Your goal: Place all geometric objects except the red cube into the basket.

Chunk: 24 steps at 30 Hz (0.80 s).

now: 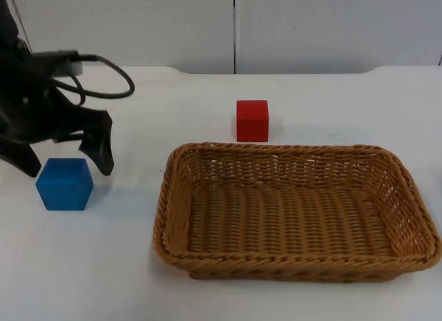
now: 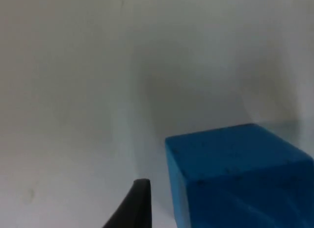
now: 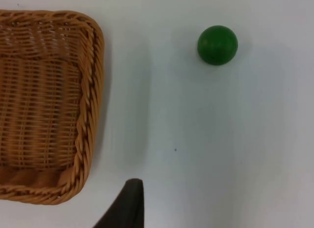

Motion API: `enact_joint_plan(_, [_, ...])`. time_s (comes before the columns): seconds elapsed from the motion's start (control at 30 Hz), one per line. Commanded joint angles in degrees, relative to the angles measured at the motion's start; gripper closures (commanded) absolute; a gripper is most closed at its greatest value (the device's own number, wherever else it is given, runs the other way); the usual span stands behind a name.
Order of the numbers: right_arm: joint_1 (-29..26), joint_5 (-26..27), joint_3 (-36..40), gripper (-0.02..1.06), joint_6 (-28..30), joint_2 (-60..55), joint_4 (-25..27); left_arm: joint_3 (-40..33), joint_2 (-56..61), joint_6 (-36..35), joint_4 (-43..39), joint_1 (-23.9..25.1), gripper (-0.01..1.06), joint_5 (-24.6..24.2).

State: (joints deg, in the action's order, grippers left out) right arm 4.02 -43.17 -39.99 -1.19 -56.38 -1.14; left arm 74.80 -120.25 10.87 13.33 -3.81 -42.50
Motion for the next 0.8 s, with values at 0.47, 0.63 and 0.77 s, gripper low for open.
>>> enact_joint_plan(0.47, [-0.43,0.88,-0.36,-0.01,0.25,0.1,-0.19,0.32,-2.58,-3.89,-2.62,-0.24,0.47,0.85])
enact_joint_plan(0.63, [-0.43,0.98,-0.36,-0.01,0.23,0.1,-0.19,0.32,-1.3,-6.87,-5.0,-0.24,0.99,-0.13])
enact_joint_plan(0.77, [-0.43,0.98,-0.36,-0.01,0.23,0.1,-0.19,0.32,5.8,-6.63,-5.15,-0.24,1.05,-2.02])
